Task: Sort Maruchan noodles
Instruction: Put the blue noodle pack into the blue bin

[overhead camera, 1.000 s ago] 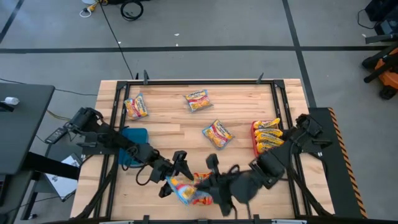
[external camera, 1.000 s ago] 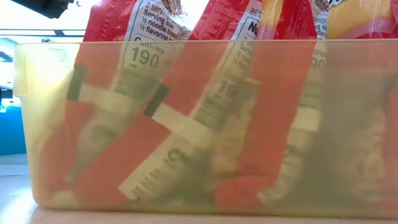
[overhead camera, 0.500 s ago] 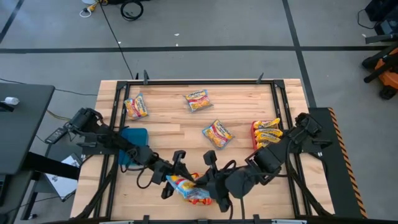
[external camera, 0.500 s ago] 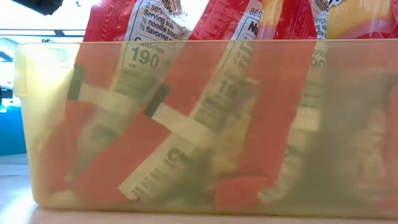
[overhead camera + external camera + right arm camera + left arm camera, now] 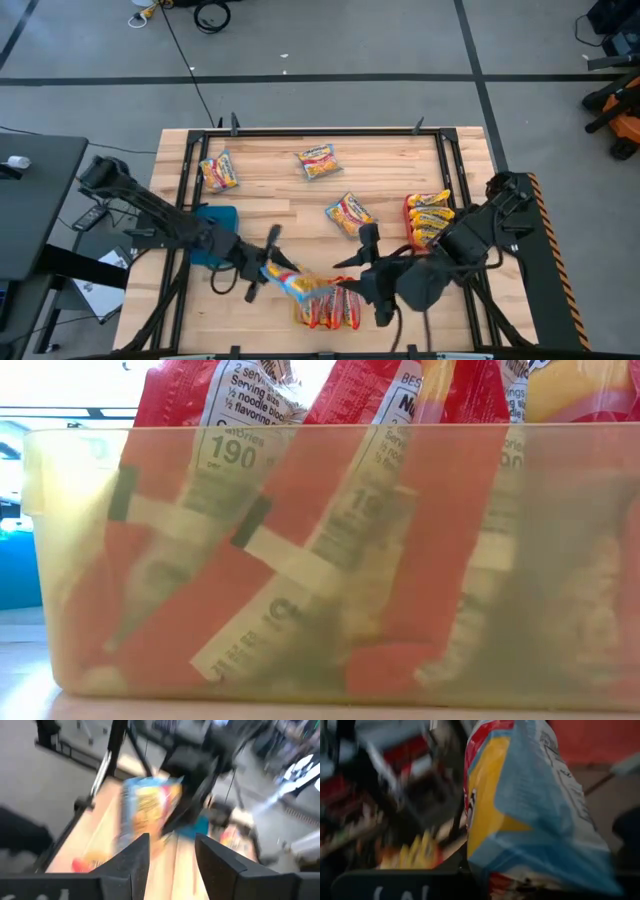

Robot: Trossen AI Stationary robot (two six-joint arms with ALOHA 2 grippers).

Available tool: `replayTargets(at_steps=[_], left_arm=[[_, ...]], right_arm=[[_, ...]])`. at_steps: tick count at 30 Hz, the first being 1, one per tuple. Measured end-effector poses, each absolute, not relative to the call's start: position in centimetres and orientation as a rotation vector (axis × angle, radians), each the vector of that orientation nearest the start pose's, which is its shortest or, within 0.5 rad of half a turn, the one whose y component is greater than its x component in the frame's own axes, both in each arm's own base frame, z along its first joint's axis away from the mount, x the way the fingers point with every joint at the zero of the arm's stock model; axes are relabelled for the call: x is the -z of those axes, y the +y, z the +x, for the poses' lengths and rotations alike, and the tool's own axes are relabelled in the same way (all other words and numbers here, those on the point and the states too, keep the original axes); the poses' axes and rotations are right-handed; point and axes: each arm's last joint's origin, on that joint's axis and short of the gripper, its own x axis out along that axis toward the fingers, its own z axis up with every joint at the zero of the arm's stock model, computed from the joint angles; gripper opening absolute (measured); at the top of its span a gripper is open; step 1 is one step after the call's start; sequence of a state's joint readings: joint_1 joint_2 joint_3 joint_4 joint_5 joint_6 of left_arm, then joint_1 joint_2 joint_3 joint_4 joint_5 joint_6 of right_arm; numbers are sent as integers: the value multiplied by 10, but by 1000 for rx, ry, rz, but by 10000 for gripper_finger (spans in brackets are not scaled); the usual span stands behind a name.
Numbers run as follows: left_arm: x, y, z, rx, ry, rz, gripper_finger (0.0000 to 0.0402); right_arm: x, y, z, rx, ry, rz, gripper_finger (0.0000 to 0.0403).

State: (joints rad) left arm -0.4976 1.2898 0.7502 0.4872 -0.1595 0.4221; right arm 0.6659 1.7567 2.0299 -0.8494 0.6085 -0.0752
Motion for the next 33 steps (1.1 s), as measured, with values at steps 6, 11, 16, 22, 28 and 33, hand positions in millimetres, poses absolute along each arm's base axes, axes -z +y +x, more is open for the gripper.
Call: replayTargets(at_steps=[6,11,16,22,28,33], left_arm=[[-289,-99,204,184,345,385,75],[-312,-78,168,70,673,293,75],[-315,-62,136,-14,1066,170,75],[-305,-51,106,-145,1442,-43,75],[-300,-60,112,-118,1416,-31,75],[-271,-66,117,-159,1581,-26,75]], right_arm=[[-412,203,294,-6,653,-383,163],[-373,195,306,61,753,-429,162],[-330,176,325,129,816,-436,162],[-289,148,347,136,823,-394,162],[-275,125,363,100,788,-343,162],[-272,117,366,51,800,-298,162]])
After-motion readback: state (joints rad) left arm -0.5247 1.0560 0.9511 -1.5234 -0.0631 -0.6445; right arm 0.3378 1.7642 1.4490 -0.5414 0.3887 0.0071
